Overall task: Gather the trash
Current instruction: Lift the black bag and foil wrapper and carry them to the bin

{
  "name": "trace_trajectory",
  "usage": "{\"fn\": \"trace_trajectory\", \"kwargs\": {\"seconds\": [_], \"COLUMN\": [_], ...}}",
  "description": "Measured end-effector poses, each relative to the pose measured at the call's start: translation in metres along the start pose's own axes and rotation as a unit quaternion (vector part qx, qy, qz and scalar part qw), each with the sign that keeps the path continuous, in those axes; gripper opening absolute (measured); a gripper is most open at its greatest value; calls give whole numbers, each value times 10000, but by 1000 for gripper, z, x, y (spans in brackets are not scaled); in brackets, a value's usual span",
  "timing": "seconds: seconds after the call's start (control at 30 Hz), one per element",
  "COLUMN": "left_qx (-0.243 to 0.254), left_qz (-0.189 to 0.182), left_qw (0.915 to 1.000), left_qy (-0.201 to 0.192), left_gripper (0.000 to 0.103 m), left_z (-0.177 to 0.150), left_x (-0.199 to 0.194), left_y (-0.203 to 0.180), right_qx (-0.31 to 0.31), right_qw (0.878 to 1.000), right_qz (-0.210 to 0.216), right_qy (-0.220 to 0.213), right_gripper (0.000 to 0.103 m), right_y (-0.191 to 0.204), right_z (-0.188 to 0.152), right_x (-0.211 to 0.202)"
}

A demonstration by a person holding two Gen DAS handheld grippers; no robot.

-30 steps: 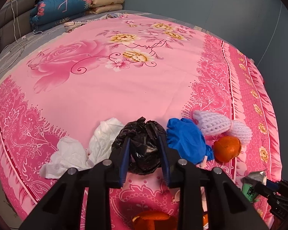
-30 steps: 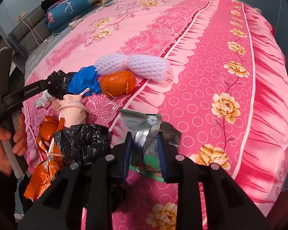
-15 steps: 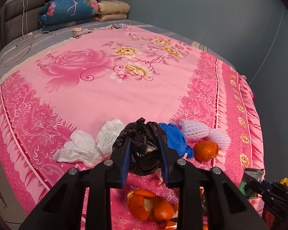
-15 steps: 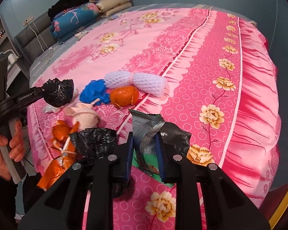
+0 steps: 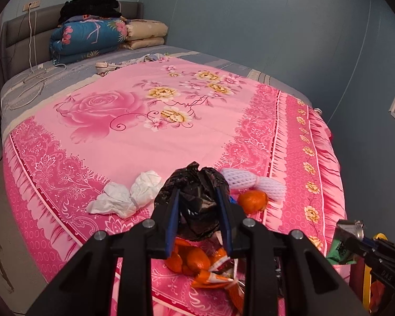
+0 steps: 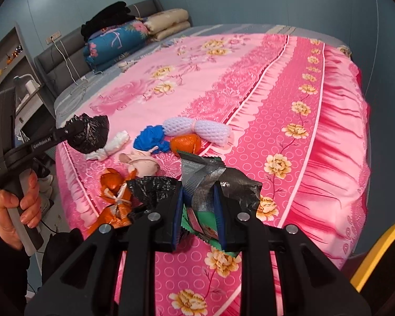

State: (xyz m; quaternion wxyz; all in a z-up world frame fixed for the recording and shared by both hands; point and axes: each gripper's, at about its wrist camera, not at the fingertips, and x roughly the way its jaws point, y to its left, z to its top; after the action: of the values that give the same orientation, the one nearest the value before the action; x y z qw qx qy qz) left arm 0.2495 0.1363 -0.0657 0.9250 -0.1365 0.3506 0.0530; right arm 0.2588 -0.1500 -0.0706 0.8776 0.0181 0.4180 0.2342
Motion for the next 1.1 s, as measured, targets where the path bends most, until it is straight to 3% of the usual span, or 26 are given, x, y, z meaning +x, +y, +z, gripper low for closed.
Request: {"fn": "trace_trajectory", "kwargs": {"seconds": [0.43,1.1], "left_qx": [176,764], "left_qz": [-357,-846], "left_qw": [9991,9928], "left_qy": [-161,-377], "left_gripper": [26,26], "left_z": [-21,-31], "left_x": [-40,-91], "left_y": [-39,-117], "right_qx": [-109,277], "right_qw": [9989,9922], "right_qz": [68,-35], "right_qy": [-454,-1215], "right_gripper": [21,21], "right_y": [-2,-54], "right_z": [-7,-20], "right_x": [-65,-157]}}
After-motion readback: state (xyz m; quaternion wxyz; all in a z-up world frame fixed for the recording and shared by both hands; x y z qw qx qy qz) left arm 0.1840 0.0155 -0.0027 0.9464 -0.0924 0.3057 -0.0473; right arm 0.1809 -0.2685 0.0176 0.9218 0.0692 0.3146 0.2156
